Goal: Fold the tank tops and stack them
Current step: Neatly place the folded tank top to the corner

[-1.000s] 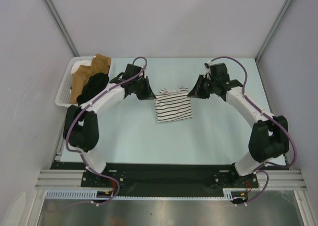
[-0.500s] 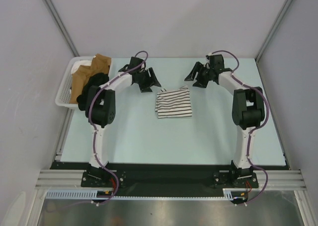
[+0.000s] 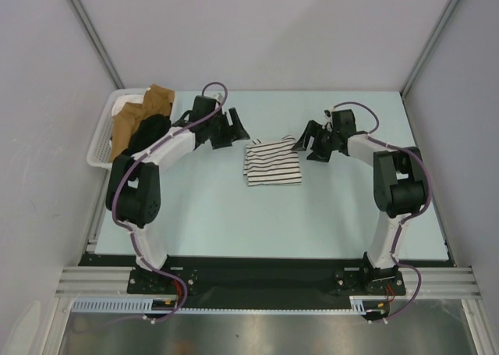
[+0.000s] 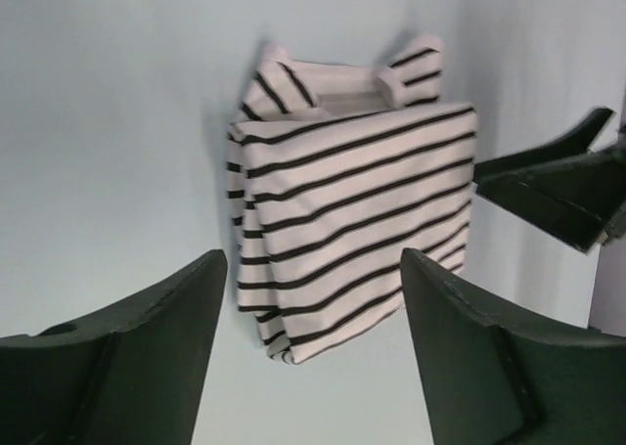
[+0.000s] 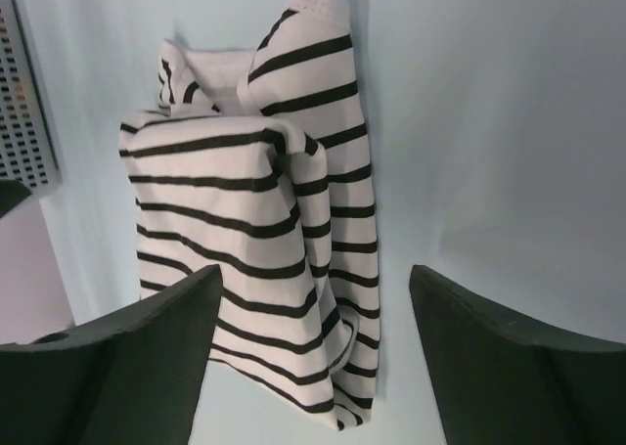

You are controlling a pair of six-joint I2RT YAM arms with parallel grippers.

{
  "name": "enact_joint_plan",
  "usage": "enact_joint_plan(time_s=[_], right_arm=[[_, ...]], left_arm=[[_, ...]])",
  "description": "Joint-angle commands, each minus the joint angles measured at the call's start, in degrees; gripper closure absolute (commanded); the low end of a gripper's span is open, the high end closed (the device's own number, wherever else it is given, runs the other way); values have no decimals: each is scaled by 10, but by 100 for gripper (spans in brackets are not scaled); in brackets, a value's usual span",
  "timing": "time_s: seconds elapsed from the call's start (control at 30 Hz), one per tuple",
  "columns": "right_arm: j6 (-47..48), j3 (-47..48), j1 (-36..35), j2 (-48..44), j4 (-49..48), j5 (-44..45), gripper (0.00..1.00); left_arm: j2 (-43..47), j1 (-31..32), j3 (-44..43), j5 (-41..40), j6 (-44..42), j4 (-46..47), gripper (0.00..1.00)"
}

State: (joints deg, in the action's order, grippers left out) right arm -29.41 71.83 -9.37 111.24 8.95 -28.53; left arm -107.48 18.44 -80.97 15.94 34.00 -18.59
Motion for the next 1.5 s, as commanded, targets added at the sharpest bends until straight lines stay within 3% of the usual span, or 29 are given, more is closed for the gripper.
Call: enact_joint_plan(time_s=[0.0, 0.1, 0.2, 0.27, 0.3, 0.4, 0.57, 0.67, 0.77, 0.87, 0.9, 1.0, 1.2, 1.47], right_arm=[[30, -9, -8, -36, -39, -12, 24], [34, -20, -11, -58, -35, -1, 42], [39, -16, -21, -75, -19, 24, 51], [41, 8, -21, -52, 7, 23, 39], [43, 17, -21, -41, 12, 15, 24], [33, 30, -21, -3, -3, 5, 19], [15, 57, -20, 56, -24, -26, 21], [1, 68, -21, 86, -39, -41, 28], [-8, 75, -21, 107, -51, -51, 43], [-13, 86, -16, 121, -53, -55, 65], [-18, 86, -9, 122, -55, -56, 80], [-42, 72, 13, 117, -78, -71, 90], [-91, -21, 134, 37, -121, -50, 100], [-188, -243, 360, -127, -215, 40, 100]], left_arm=[[35, 28, 35, 26, -11, 74, 24], [23, 50, 26, 52, -3, 80, 39], [12, 72, 19, 46, 8, 89, 46], [-3, 80, 10, 45, 19, 95, 49], [-22, 80, -2, 48, 23, 94, 51], [-54, 80, -30, 50, 33, 100, 55], [-143, 68, -92, 31, 33, 87, 58], [-182, 48, -135, -4, 41, 66, 57], [-179, 25, -163, -17, 44, 51, 54], [-150, 11, -181, -38, 26, 27, 46], [-125, 8, -180, -43, 21, 22, 43], [-63, -5, -155, -49, 10, 0, 36], [55, -16, -58, -55, -4, -5, 32], [171, -30, 5, -57, -3, -22, 32]])
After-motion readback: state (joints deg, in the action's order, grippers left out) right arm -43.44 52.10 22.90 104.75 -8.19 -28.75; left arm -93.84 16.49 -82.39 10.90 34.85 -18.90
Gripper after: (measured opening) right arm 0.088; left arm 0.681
